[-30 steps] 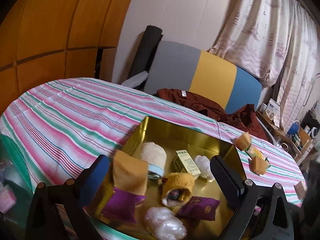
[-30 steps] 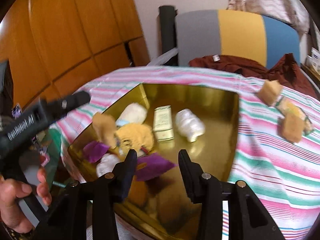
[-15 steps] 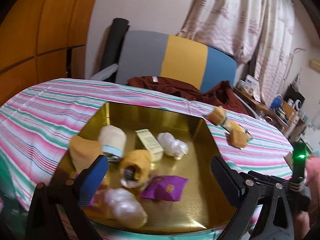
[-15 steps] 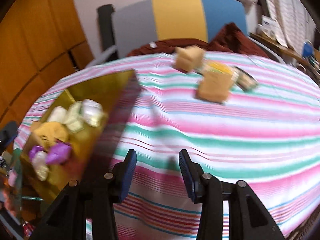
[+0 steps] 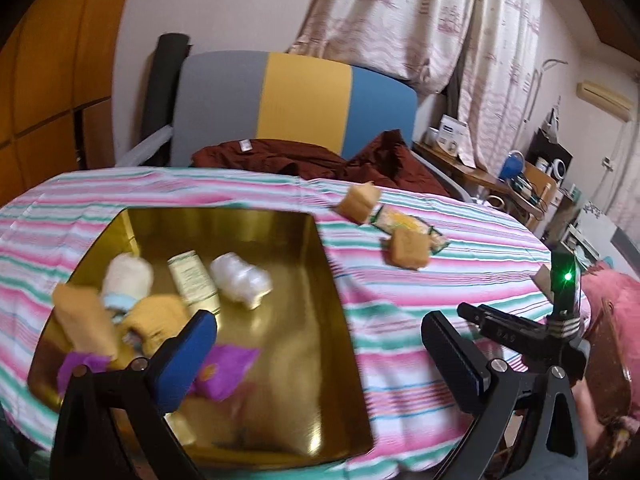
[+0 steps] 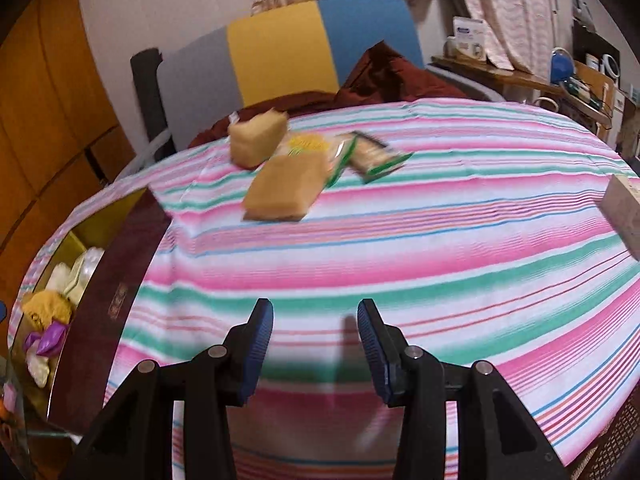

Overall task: Organize objects
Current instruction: 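Move both grippers toward the yellow sponges and cracker packs on the cloth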

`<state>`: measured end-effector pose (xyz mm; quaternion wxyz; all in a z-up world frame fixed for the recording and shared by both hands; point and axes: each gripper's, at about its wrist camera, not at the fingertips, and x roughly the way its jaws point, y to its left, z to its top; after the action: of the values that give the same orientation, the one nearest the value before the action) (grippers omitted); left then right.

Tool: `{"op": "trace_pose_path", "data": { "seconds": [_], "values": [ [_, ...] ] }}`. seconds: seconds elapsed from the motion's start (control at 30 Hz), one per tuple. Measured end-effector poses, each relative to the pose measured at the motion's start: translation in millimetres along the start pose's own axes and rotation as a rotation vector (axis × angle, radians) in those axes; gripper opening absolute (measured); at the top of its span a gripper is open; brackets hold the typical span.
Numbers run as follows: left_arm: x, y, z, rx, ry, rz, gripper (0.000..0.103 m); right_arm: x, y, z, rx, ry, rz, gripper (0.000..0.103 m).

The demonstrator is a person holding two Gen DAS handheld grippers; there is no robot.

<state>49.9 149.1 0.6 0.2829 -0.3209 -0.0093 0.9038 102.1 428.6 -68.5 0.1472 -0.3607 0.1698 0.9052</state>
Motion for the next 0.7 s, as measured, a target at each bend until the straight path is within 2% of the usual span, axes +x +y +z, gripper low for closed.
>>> {"op": "trace_pose_path", "data": {
  "seconds": [0.27, 0.47, 0.7],
  "values": [
    [46.6, -59.8, 34.5, 0.071, 0.06, -0.054, 0.103, 4.0, -31.2, 14.5, 0.017, -0.099, -0.109, 0.048],
    [109.4, -93.6, 48.3, 0.084, 0.169, -0.064, 0.103, 17.9, -55.8, 26.3, -0.003, -0.145, -0.215, 0.048],
    [175.5, -119.7, 55.8, 0.113, 0.225, -0.029, 0.103, 34.9, -76.8, 22.0, 0.094, -0.089, -0.142, 0.048]
  ]
}}
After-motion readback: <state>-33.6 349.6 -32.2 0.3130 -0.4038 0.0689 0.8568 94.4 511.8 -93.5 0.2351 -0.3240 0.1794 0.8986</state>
